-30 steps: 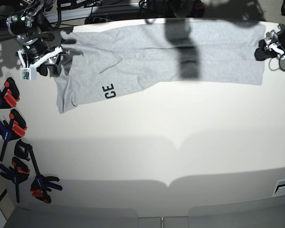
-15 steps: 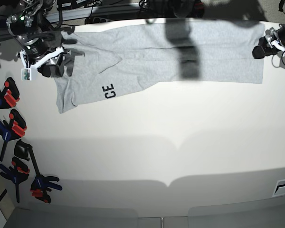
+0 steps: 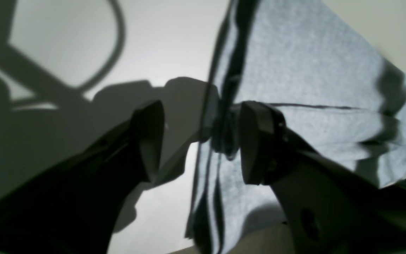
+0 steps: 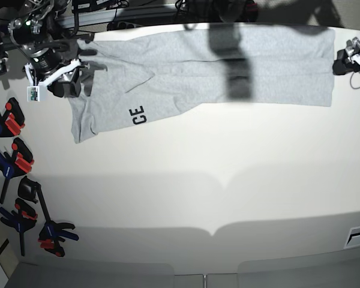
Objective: Fold the T-shirt properly
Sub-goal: 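Grasp the folded shirt edges with both grippers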
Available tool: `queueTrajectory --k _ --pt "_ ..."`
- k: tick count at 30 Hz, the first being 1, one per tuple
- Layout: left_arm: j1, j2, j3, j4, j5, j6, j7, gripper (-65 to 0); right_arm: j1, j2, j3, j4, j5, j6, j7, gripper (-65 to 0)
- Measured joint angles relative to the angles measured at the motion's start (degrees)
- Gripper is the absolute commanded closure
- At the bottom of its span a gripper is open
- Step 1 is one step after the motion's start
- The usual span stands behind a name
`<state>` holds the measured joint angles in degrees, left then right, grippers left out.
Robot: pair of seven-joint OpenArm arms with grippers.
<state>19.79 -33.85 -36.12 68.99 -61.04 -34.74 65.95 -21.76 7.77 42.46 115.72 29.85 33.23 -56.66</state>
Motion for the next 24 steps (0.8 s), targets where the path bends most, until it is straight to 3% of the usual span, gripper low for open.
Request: queueTrajectory --k 8,13,18,24 --pt "-0.3 3.8 -0.3 0.3 0.5 -2.0 -1.4 -32.2 0.0 0.0 0.0 0.0 0.0 0.0 0.0 -26.1" --pt "-0.4 4.3 -0.4 -1.0 -4.7 -3.4 3.2 -32.2 0.0 0.0 0.0 0.0 0.0 0.0 0.0 -26.1" --pt "-0.4 5.3 -0.4 -1.7 -6.6 -4.6 4.2 -32.2 0.0 0.0 0.0 0.0 0.0 0.0 0.0 -26.1" --pt "-0.4 5.3 -0.4 -1.9 -6.1 -4.7 3.3 -23.4 0.0 0.0 0.0 0.0 0.0 0.0 0.0 -26.1"
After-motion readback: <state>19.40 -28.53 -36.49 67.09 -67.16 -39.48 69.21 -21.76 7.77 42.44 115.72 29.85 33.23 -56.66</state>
